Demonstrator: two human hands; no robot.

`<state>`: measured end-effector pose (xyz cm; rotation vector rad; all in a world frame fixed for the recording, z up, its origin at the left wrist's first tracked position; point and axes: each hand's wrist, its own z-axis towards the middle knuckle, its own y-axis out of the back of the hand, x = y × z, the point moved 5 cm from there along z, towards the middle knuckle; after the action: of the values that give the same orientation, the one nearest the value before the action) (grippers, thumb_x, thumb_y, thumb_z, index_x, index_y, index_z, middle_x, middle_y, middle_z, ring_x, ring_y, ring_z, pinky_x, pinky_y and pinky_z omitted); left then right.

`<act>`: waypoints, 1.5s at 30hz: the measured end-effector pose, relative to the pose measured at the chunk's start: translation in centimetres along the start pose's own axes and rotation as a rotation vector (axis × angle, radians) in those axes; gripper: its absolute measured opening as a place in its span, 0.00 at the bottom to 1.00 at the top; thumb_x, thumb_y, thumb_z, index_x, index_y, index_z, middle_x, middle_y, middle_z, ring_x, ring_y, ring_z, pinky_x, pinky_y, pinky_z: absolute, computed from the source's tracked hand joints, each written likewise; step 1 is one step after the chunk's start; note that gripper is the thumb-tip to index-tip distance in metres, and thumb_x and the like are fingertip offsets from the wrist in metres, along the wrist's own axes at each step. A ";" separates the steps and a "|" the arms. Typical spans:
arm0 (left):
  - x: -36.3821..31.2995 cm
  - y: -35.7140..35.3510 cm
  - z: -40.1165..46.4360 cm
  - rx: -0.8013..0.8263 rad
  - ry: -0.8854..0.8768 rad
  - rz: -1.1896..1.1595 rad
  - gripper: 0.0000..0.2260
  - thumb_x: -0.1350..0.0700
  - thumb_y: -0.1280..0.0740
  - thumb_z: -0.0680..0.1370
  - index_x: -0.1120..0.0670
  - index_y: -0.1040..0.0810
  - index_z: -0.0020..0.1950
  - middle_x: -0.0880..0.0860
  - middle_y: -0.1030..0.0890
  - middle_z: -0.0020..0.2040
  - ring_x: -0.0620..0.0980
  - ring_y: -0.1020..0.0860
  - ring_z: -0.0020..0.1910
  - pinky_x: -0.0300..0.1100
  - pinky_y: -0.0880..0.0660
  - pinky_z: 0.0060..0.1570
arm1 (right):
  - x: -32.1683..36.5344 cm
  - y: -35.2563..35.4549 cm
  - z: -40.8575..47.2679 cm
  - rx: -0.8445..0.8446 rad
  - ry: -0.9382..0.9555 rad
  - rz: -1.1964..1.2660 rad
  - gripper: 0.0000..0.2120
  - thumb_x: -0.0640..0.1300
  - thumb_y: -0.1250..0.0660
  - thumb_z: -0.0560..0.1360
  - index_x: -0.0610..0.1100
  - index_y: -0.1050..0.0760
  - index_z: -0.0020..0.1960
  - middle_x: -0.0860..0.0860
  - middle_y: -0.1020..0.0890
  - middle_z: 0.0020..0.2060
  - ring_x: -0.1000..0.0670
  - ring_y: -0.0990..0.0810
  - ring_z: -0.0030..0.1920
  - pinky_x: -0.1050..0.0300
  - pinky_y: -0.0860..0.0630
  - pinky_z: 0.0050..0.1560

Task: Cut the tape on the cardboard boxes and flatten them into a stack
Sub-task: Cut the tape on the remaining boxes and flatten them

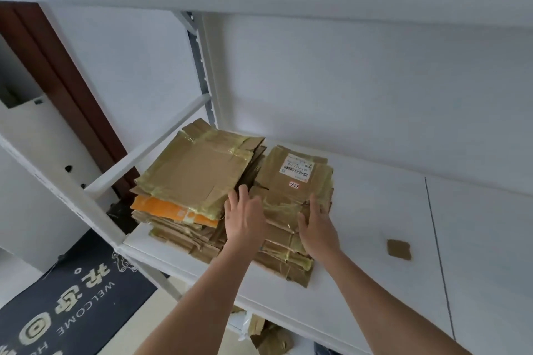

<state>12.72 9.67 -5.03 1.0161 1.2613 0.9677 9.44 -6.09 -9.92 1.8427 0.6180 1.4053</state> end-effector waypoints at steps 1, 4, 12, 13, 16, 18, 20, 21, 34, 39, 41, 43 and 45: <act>-0.2 -0.2 0.3 -0.033 -0.074 0.009 0.13 0.61 0.40 0.79 0.53 0.25 0.62 0.53 0.36 0.69 0.56 0.38 0.67 0.48 0.38 0.69 | -0.1 -0.3 0.0 0.007 -0.009 0.009 0.29 0.52 0.49 0.84 0.48 0.56 0.81 0.43 0.40 0.76 0.43 0.28 0.68 0.48 0.26 0.60; -0.7 -2.0 1.8 0.074 -0.278 -0.049 0.22 0.55 0.46 0.83 0.49 0.41 0.79 0.49 0.46 0.80 0.54 0.49 0.78 0.48 0.50 0.77 | -0.1 0.1 -0.2 -0.007 -0.036 -0.099 0.28 0.53 0.46 0.83 0.48 0.50 0.80 0.42 0.35 0.73 0.41 0.34 0.70 0.47 0.29 0.63; -1.0 -5.3 4.7 0.259 -0.415 -0.012 0.22 0.56 0.49 0.84 0.55 0.43 0.78 0.52 0.52 0.81 0.49 0.59 0.80 0.47 0.60 0.78 | 1.2 0.3 4.4 -0.122 0.021 -0.309 0.29 0.55 0.52 0.84 0.47 0.56 0.81 0.46 0.60 0.80 0.42 0.63 0.79 0.43 0.57 0.78; -1.1 -5.5 4.9 0.259 -0.425 -0.039 0.20 0.56 0.49 0.84 0.56 0.41 0.76 0.54 0.52 0.81 0.49 0.58 0.80 0.47 0.59 0.78 | 0.4 -0.6 5.0 -0.070 0.022 -0.297 0.30 0.57 0.55 0.84 0.49 0.62 0.81 0.48 0.64 0.79 0.43 0.66 0.78 0.42 0.60 0.78; -0.7 -6.7 5.0 0.233 -0.427 -0.054 0.20 0.54 0.52 0.84 0.58 0.44 0.76 0.59 0.53 0.81 0.52 0.57 0.80 0.47 0.58 0.78 | -0.9 -1.9 6.0 -0.029 0.028 -0.243 0.30 0.59 0.57 0.84 0.51 0.64 0.80 0.50 0.68 0.78 0.45 0.69 0.78 0.44 0.61 0.78; -0.3 -7.3 4.9 0.207 -0.412 -0.041 0.25 0.52 0.54 0.84 0.60 0.54 0.79 0.59 0.56 0.81 0.52 0.58 0.80 0.46 0.59 0.78 | -1.1 -2.1 6.0 -0.044 0.047 -0.223 0.30 0.58 0.56 0.84 0.50 0.61 0.81 0.51 0.67 0.78 0.45 0.69 0.78 0.45 0.60 0.79; -0.3 -7.8 4.9 0.218 -0.417 0.028 0.27 0.51 0.56 0.84 0.61 0.61 0.80 0.59 0.59 0.80 0.52 0.59 0.80 0.46 0.61 0.78 | -1.4 -2.2 6.1 -0.061 0.062 -0.151 0.29 0.57 0.53 0.84 0.50 0.57 0.81 0.51 0.64 0.79 0.46 0.68 0.78 0.46 0.59 0.79; -0.3 -8.1 4.8 0.243 -0.419 0.059 0.27 0.50 0.57 0.84 0.61 0.62 0.79 0.59 0.60 0.80 0.52 0.61 0.79 0.46 0.62 0.77 | -1.7 -2.3 6.0 -0.071 0.063 -0.082 0.29 0.57 0.52 0.84 0.51 0.55 0.81 0.53 0.62 0.80 0.48 0.67 0.78 0.46 0.58 0.79; -1.6 -4.2 4.1 0.385 -0.381 0.128 0.29 0.45 0.55 0.84 0.56 0.59 0.81 0.59 0.60 0.80 0.58 0.60 0.79 0.56 0.59 0.77 | -0.9 1.5 -1.1 0.006 -0.065 -0.367 0.28 0.63 0.60 0.82 0.60 0.63 0.79 0.54 0.67 0.78 0.47 0.68 0.78 0.36 0.66 0.75; -6.9 0.0 1.0 0.236 -0.586 0.013 0.26 0.47 0.53 0.85 0.53 0.56 0.81 0.57 0.58 0.81 0.57 0.62 0.79 0.56 0.61 0.77 | -4.7 8.3 -7.3 -0.163 -0.110 -0.390 0.26 0.59 0.57 0.84 0.60 0.62 0.79 0.54 0.63 0.79 0.46 0.64 0.79 0.35 0.62 0.76; -10.1 0.6 -1.2 0.253 -0.634 -0.017 0.26 0.47 0.52 0.85 0.53 0.57 0.81 0.58 0.59 0.81 0.56 0.63 0.79 0.56 0.62 0.77 | -6.4 10.7 -9.8 -0.205 -0.155 -0.364 0.26 0.59 0.57 0.84 0.61 0.62 0.79 0.54 0.62 0.80 0.46 0.63 0.79 0.34 0.61 0.76; -13.8 0.8 -3.8 0.262 -0.692 -0.020 0.27 0.48 0.51 0.85 0.53 0.56 0.81 0.58 0.59 0.81 0.57 0.62 0.79 0.56 0.61 0.77 | -8.3 13.1 -12.2 -0.242 -0.203 -0.333 0.26 0.59 0.57 0.84 0.61 0.62 0.79 0.54 0.61 0.80 0.46 0.63 0.79 0.34 0.61 0.75; -17.6 0.5 -6.9 0.274 -0.757 -0.003 0.27 0.48 0.51 0.85 0.53 0.56 0.81 0.58 0.60 0.80 0.58 0.62 0.79 0.57 0.61 0.77 | -10.5 15.5 -14.5 -0.281 -0.242 -0.319 0.26 0.60 0.58 0.83 0.62 0.61 0.79 0.53 0.61 0.80 0.45 0.62 0.79 0.35 0.62 0.75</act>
<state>4.63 -6.64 0.08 1.4163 0.7572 0.3327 -8.31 -19.78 -2.13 1.5782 0.5329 0.9869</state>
